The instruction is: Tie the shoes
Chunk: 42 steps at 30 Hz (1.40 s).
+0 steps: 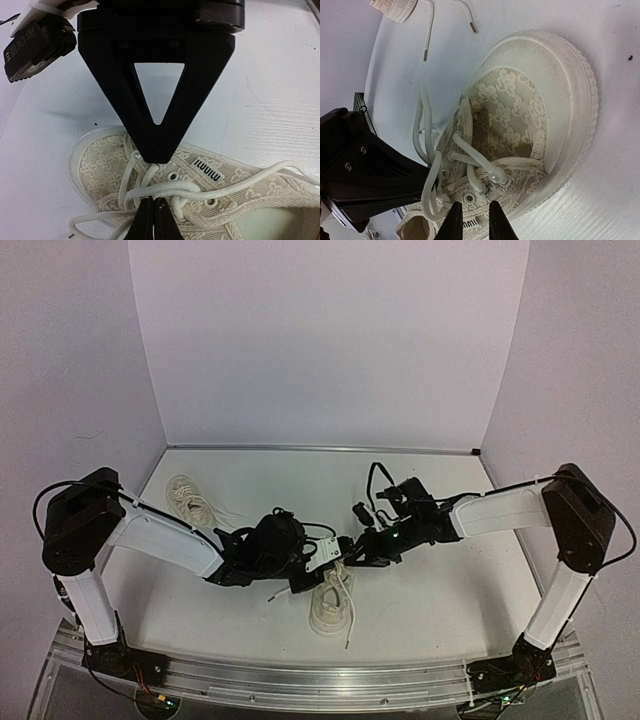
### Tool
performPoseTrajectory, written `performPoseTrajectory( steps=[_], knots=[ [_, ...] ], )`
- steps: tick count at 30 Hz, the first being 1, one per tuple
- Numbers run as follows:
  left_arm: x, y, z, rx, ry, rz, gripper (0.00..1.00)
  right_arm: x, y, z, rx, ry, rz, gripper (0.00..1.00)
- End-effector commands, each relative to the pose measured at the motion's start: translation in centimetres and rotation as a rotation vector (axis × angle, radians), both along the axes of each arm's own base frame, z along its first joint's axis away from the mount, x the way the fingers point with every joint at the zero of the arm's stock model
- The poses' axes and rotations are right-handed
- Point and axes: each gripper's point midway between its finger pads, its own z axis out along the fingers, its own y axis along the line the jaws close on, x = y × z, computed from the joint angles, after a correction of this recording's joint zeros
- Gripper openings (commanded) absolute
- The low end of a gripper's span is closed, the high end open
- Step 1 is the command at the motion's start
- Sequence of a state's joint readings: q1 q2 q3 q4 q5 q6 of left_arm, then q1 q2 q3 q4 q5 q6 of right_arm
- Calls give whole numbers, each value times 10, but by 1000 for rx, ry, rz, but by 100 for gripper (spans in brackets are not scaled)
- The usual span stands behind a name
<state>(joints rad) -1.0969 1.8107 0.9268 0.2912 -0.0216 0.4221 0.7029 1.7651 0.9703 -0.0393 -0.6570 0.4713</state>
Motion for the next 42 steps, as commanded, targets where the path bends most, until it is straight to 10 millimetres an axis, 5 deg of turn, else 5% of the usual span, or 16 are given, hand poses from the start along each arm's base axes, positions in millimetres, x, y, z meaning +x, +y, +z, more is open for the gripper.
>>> performPoseTrajectory(
  steps=[1, 42],
  knots=[
    [0, -4, -2, 14, -12, -13, 0, 5, 17, 12, 74, -37, 47, 17],
    [0, -5, -1, 11, -28, -18, 0, -12, 41, 10, 168, 35, 135, 19]
  ],
)
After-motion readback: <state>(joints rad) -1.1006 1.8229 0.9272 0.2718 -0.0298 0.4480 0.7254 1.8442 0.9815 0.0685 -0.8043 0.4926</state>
